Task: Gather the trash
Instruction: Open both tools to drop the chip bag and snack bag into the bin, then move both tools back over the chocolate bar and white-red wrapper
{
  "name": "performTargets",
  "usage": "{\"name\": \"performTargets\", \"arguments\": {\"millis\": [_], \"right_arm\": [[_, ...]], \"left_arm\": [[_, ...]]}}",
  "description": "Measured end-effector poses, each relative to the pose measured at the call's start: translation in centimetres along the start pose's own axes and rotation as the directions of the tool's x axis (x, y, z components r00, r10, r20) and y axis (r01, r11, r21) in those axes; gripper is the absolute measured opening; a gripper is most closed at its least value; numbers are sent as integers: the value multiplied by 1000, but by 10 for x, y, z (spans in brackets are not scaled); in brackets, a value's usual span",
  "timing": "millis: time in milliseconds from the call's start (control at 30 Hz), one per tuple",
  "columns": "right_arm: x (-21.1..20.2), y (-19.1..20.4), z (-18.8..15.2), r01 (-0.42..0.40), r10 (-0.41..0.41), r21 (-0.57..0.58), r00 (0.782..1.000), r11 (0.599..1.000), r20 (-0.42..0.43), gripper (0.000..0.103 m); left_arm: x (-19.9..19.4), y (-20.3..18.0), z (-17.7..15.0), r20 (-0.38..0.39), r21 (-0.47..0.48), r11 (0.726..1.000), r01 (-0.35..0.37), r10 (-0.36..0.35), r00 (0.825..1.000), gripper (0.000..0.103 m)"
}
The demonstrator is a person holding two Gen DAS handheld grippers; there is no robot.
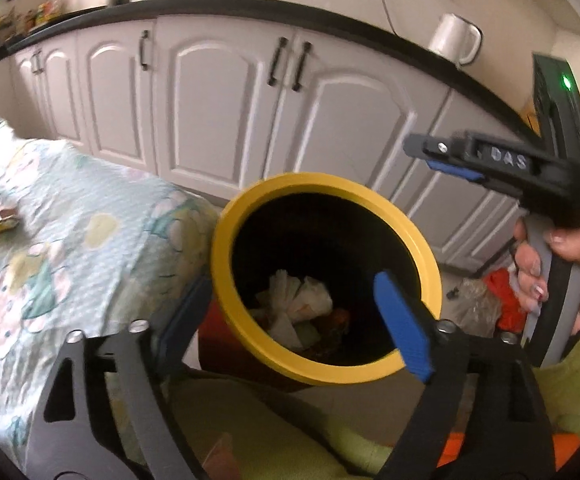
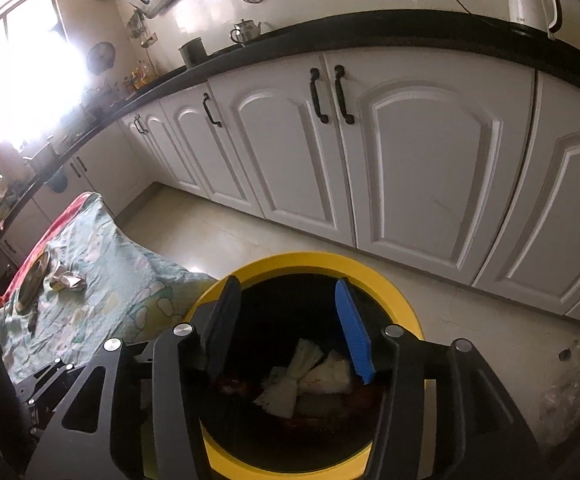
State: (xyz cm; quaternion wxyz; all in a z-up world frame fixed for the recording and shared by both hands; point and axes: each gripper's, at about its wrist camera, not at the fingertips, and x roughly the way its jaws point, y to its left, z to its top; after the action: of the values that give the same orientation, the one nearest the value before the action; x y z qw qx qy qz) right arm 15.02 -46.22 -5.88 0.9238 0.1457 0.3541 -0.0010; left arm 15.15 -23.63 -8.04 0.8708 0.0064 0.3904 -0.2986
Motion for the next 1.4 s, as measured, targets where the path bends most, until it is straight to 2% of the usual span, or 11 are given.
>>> {"name": "performTargets", "arguments": {"millis": [100,200,433,633,767,1000,1133,1400], "right_arm": [[-2,12,1,-18,18,-15,1000,1000,12,57],[-5,31,0,-40,41,-56,999,998,24,58],[-6,85,4,-119,129,-164,990,979,50,64],[5,135,2,-203,212,-256,977,945,8,67],[16,169,0,-260,262,-312,964,914,-35,69],[38,220,-5,-325,311,-409,945,853,-102,69],[56,247,-6,-362,331,-444,932,819,-148,70],[102,300,-12,-391,319,-526,920,755,-227,70]], "left_arm": [[-12,15,5,31,-48,998,-29,30,999,86],[-30,34,9,72,-96,992,-77,84,994,90],[-75,77,11,145,-187,958,-215,244,959,92],[-111,111,6,195,-245,912,-329,379,905,92],[-131,137,1,210,-282,871,-403,466,859,92],[-154,179,-11,192,-357,804,-475,561,805,92],[-162,202,-19,167,-407,769,-492,592,788,92],[-171,246,-39,99,-494,709,-504,622,777,92]]}}
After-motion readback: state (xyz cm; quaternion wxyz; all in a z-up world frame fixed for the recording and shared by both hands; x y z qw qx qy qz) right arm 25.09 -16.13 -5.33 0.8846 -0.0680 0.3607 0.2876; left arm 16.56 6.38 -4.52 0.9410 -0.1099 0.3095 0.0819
